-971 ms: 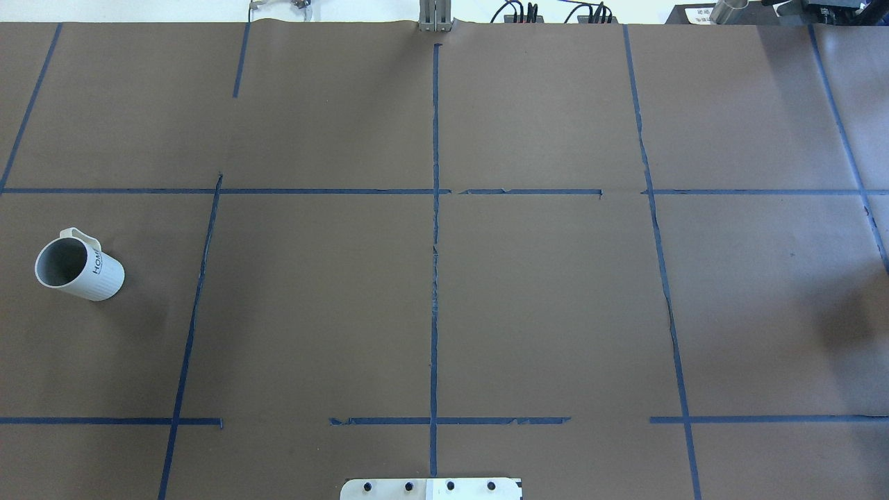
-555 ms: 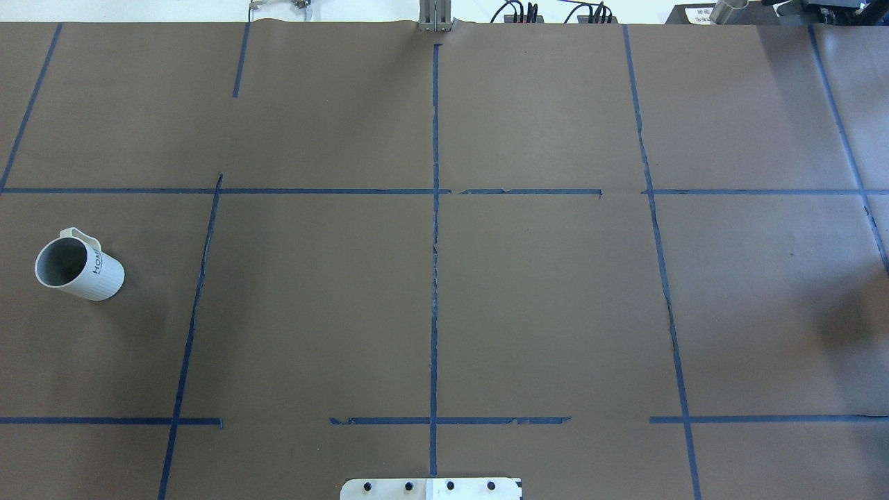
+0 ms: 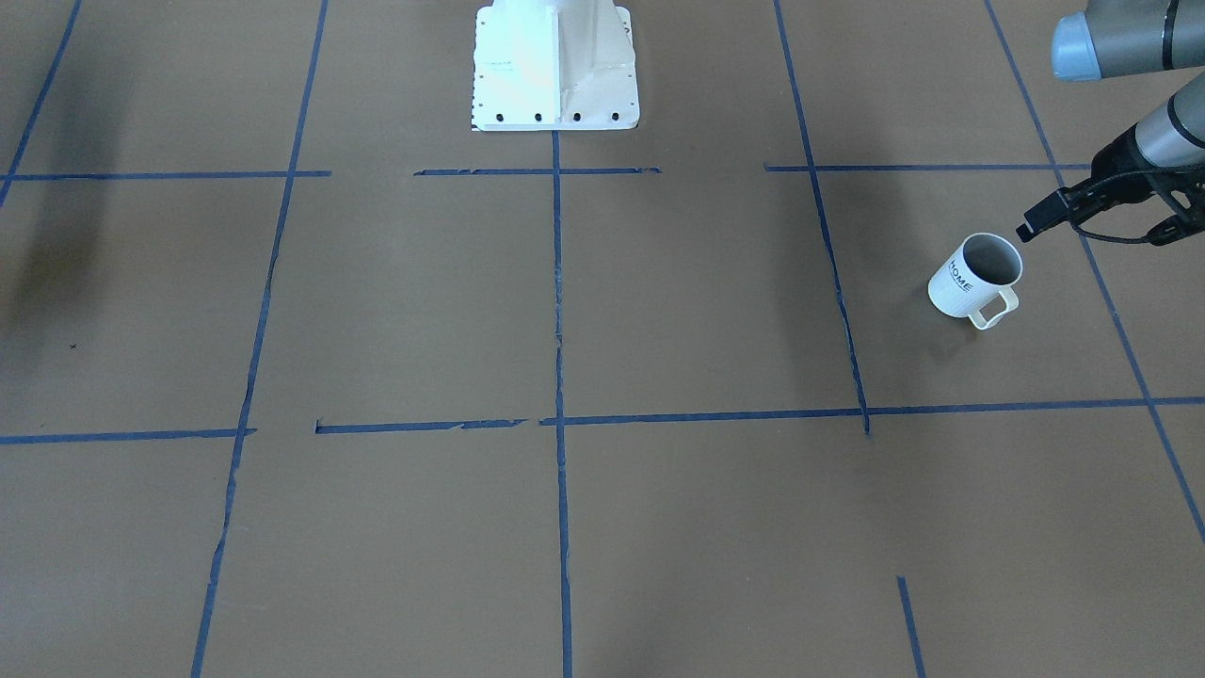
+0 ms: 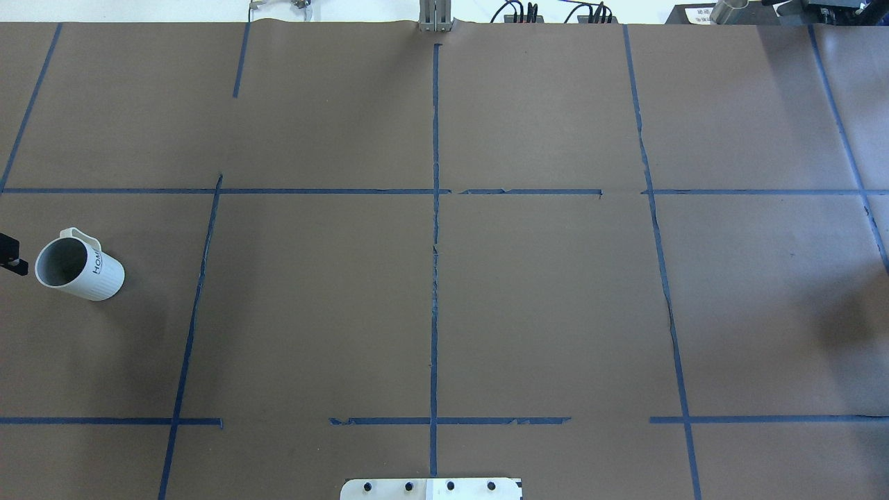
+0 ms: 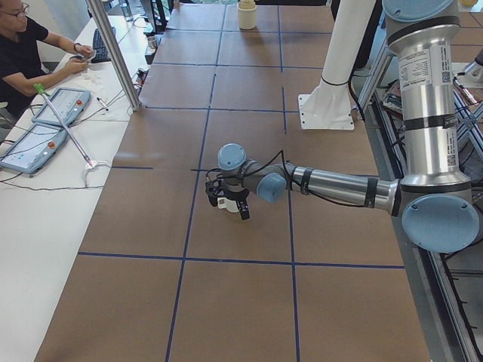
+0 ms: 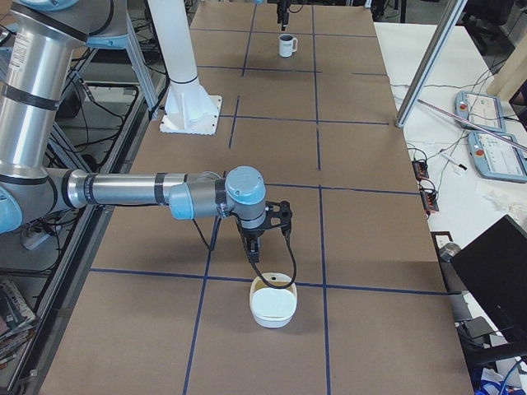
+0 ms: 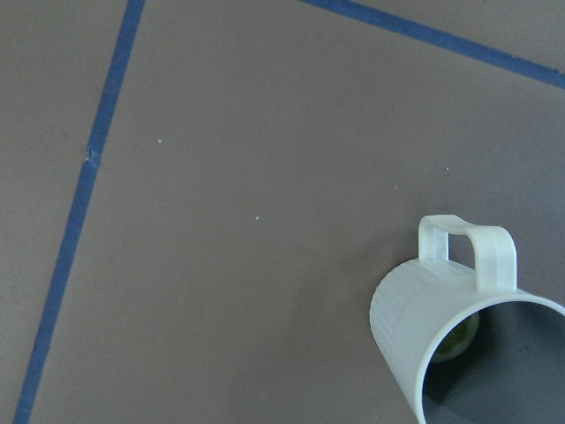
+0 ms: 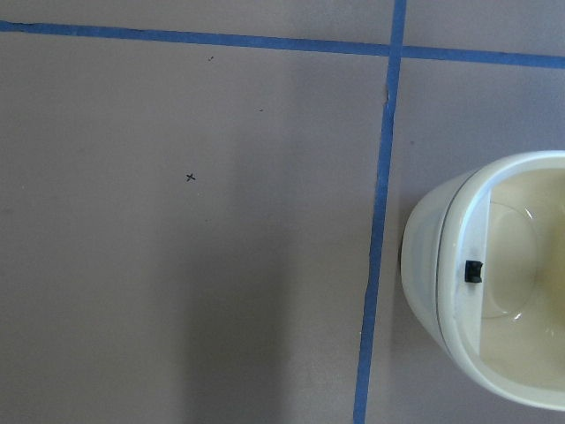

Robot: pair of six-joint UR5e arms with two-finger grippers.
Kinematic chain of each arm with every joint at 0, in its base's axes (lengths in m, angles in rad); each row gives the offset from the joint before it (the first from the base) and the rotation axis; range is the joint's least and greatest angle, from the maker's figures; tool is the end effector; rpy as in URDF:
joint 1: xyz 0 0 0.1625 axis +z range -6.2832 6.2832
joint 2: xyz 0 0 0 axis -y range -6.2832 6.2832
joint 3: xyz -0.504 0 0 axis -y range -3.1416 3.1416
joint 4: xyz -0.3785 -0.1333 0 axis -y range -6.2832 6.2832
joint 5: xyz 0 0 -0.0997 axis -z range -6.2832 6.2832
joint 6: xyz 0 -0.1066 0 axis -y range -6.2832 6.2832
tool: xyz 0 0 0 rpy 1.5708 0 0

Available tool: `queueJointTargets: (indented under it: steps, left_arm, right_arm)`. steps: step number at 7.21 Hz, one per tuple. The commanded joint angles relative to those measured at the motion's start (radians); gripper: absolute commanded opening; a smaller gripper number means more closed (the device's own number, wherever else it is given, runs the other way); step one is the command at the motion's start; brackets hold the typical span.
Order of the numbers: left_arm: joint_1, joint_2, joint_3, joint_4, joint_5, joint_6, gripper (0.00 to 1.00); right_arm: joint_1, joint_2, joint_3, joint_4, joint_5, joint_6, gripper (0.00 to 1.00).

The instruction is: Left arm hands cup to right arm to dump lemon

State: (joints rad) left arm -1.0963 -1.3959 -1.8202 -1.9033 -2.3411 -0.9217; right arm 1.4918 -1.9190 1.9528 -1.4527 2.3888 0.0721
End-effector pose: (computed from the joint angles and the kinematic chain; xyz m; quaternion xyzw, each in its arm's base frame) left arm 0.1355 -0.3931 0.6614 -0.0930 0.4023 -0.1272 0.9019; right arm 0.0304 -0.3193 0.6804 0.0395 -0.4007 -0.0333 0.9148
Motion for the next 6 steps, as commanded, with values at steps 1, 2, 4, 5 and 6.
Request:
queueJointTargets:
  steps: [1,2,4,5,6]
  left_arm:
    - [0.022,-0.014,0.013,-0.011,0.002,-0.011,0.92]
    - [0.023,-0.029,0.016,-0.011,0.003,-0.011,0.92]
    - [0.05,-0.058,0.047,-0.013,0.006,-0.009,0.89]
    - [0.055,-0.061,0.053,-0.013,0.008,-0.009,0.83]
    - [0.055,-0.063,0.055,-0.013,0.009,-0.009,0.66]
  right_arm:
    - [-0.004,0.0,0.0,0.0,0.001,0.0,1.0]
    - [-0.004,0.0,0.0,0.0,0.001,0.0,1.0]
    - [-0.005,0.0,0.0,0.0,0.001,-0.002,1.0]
    - [-0.007,0.0,0.0,0.0,0.001,-0.002,1.0]
    - [-0.007,0.0,0.0,0.0,0.001,-0.002,1.0]
